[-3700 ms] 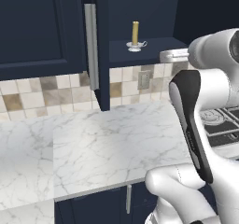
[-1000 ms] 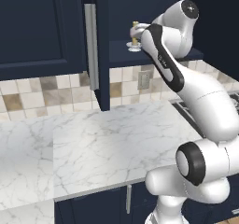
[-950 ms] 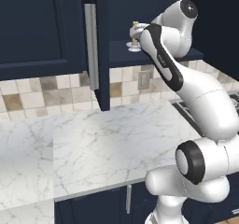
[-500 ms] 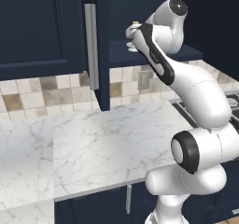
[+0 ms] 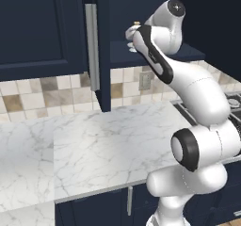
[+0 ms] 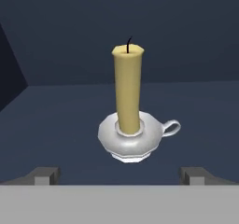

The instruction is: Get the candle and the liquor from the cabinet and move them to the dining counter.

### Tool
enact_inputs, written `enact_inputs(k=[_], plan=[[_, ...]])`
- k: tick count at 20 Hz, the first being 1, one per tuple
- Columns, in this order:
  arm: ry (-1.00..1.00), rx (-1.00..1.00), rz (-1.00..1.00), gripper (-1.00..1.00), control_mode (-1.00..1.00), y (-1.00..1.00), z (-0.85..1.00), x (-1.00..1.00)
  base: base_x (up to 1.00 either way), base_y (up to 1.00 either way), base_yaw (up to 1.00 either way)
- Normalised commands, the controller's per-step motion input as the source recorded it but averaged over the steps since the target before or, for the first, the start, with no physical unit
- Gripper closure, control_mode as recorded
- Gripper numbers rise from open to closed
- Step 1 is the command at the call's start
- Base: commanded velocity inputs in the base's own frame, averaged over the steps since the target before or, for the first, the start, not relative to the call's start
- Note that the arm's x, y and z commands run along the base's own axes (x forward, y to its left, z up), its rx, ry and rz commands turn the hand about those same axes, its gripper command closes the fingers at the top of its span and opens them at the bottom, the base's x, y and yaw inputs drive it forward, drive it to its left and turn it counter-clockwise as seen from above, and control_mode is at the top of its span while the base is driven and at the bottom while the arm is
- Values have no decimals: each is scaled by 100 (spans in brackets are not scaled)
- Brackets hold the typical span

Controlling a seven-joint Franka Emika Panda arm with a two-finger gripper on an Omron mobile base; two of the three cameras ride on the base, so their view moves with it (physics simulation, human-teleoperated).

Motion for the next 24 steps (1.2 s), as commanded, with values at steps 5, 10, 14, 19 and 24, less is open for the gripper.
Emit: enact_inputs(k=[5, 10, 14, 19, 24], plan=[[0, 0, 0, -100, -100, 0, -4, 28, 0, 0, 0], [0, 0, 0, -100, -100, 0, -1, 32, 0, 0, 0], [0, 0, 0, -100, -100, 0, 0, 33, 0, 0, 0], [0, 0, 0, -100, -100, 0, -2, 29, 0, 0, 0], [0, 0, 0, -100, -100, 0, -6, 21, 0, 0, 0]])
